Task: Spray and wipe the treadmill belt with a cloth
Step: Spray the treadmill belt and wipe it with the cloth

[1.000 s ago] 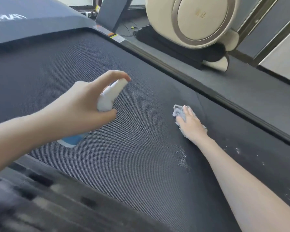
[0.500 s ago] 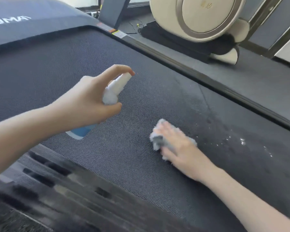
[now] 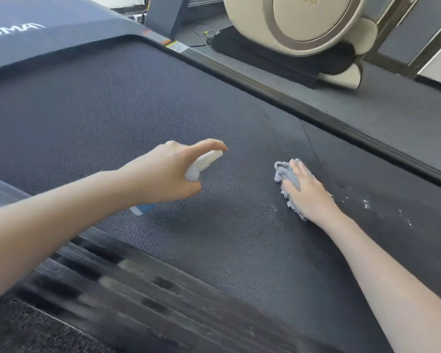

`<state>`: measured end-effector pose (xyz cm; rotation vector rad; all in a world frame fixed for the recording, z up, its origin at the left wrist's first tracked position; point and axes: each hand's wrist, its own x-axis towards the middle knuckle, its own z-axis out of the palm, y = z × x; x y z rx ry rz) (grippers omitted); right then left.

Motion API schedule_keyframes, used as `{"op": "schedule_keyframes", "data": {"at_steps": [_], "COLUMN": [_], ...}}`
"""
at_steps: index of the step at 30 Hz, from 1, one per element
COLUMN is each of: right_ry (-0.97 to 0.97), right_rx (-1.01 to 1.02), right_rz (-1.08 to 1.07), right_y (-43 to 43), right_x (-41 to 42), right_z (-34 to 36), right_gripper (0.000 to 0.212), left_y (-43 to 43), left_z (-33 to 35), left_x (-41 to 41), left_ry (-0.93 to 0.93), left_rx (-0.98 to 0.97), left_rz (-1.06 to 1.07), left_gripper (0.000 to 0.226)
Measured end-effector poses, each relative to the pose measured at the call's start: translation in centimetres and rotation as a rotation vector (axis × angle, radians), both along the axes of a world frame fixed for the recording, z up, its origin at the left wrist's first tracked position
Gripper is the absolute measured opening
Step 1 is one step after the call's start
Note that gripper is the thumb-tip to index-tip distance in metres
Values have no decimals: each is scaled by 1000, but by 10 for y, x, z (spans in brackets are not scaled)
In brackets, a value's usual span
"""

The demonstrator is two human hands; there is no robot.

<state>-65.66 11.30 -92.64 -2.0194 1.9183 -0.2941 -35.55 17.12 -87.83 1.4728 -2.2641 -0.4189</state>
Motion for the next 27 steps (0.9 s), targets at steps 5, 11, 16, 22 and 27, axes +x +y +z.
{"op": "schedule_keyframes", "data": {"at_steps": [5,11,16,22,27], "right_ry": [-5,10,27,31,39], "right_rx": [-40,-34,-37,-26,-10], "right_rz": [17,29,38,31,-18], "right_y": [23,31,33,36,43], "right_x": [-14,-16,-16,-19,-31], "right_z": [1,5,7,5,8], "right_gripper": [56,58,58,58,58], "left_y": [-6,-9,-10,-5,4], "left_z": [-9,-6,-6,-2,-7], "left_x": [-10,-13,-21,-15,-59], "left_ry": [-21,5,34,-2,-5], "left_rx": [-154,-172,-195,-179,-130], "left_rz": [75,114,160,109,-92], "left_gripper": [61,55,56,59,60]}}
